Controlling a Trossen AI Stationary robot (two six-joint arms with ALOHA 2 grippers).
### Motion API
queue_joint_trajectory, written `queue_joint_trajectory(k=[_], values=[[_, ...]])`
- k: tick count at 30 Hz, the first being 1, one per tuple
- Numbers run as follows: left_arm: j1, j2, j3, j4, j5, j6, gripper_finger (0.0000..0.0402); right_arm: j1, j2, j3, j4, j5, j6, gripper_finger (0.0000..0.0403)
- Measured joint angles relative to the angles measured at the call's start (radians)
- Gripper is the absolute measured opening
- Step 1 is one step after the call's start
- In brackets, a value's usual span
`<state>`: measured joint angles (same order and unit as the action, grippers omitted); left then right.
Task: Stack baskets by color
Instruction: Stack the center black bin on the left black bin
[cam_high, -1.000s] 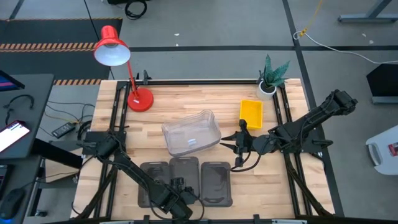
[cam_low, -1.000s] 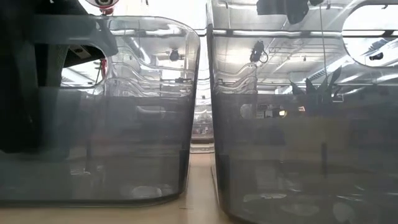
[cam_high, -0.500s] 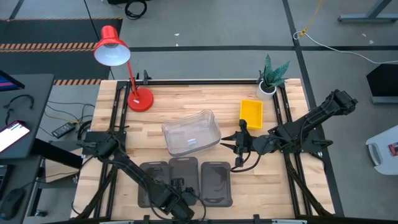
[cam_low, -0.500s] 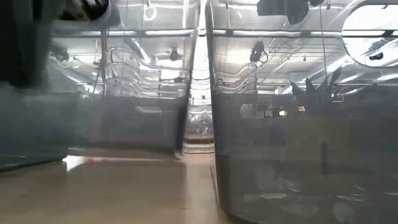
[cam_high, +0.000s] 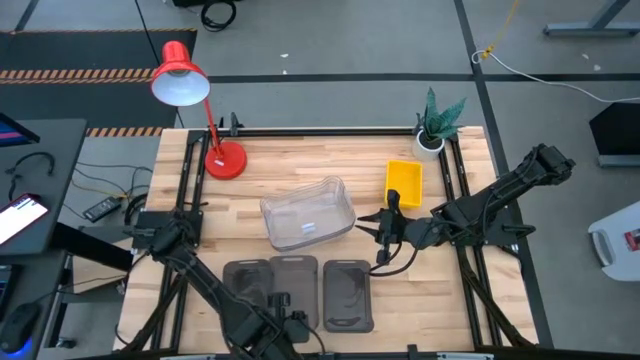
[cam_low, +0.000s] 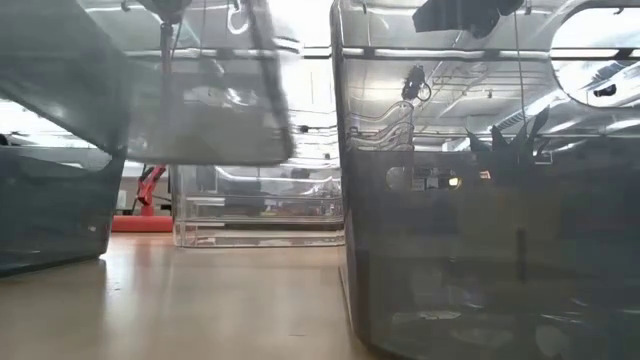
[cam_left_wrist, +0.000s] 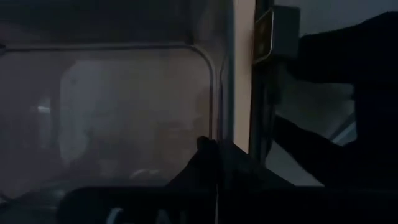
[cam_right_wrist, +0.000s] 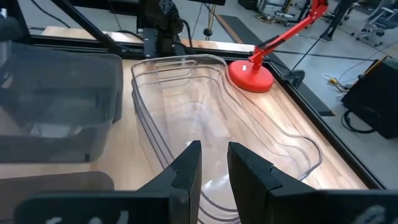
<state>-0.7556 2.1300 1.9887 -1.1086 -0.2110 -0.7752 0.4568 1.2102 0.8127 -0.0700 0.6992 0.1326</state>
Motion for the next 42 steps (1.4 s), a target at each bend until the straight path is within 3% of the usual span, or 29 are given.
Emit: queue_joint_trajectory(k=[9,23,28,35,42], values=[[-0.044,-0.002,0.118,-0.246,-0.007,-0.095,0.0007,0.002,0.0,0.0,0.0,0.007,0.007,0.0083],[-0.201,-0.001,0.091,-0.42,-0.08,-0.379,0.0009,0.019,0.0,0.0,0.001,0.007,0.034,0.0083],[-0.254,-0.001,0.072,-0.42,-0.157,-0.45,0.0011,0.019,0.0,0.0,0.002,0.007,0.049,0.0083],[-0.289,0.0,-0.059,-0.357,-0.126,-0.464,0.001,0.019,0.0,0.0,0.004,0.006,0.052,0.0083],[-0.284,0.0,-0.083,-0.246,-0.084,-0.388,0.0011,0.019,0.0,0.0,0.004,0.006,0.059,0.0083]])
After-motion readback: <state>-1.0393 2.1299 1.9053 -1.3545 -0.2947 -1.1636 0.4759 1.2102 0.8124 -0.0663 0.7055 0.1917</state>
